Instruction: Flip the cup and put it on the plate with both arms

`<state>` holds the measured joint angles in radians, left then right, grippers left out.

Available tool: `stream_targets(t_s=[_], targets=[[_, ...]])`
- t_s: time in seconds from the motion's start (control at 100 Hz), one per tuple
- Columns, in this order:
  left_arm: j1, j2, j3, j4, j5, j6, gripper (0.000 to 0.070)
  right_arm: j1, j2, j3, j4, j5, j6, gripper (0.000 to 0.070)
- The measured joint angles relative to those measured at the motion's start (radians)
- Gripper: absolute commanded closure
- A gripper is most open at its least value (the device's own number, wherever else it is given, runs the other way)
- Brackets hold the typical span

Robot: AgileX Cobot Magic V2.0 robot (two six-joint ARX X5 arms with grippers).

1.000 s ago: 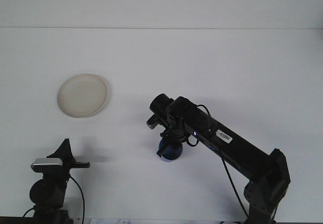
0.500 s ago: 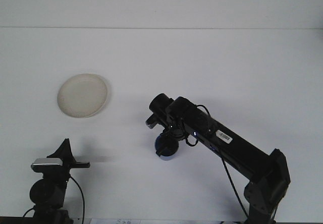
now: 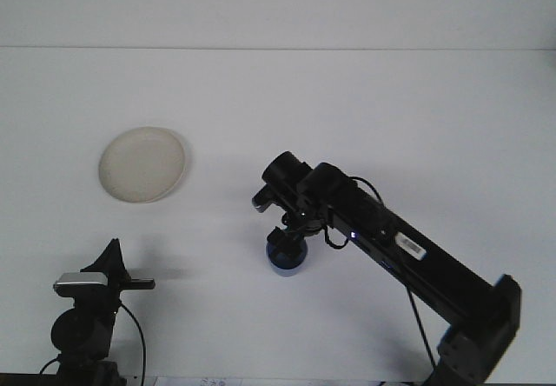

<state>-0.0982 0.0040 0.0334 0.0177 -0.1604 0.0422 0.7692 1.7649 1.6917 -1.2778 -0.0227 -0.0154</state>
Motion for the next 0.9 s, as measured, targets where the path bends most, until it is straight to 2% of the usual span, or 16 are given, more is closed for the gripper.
stream_targets(t_s=[0.15,0.32,0.42,0.59,0.77,0.9], targets=[[0.000,0.000,0.000,0.000,0.000,0.000,0.0685,-0.005,-0.177,0.006,0.014,0.001,-0.003,0.0131],[0.000,0.000,0.000,0.000,0.000,0.000,0.0685,-0.011,-0.386,-0.003,0.109,0.002,-0.003,0.0126],[0.000,0.000,0.000,0.000,0.000,0.000,0.0685,-0.011,-0.544,-0.079,0.206,0.009,-0.004,0.0127],[0.000,0.000,0.000,0.000,0.000,0.000,0.0685,-0.011,-0.848,-0.384,0.428,0.101,-0.004,0.0127],[0.000,0.000,0.000,0.000,0.000,0.000,0.0685,-0.011,-1.145,-0.778,0.621,0.103,-0.004,0.0128],[0.000,0.000,0.000,0.000,0.000,0.000,0.0685,-0.011,-1.334,-0.989,0.696,0.102,-0.003,0.0129]])
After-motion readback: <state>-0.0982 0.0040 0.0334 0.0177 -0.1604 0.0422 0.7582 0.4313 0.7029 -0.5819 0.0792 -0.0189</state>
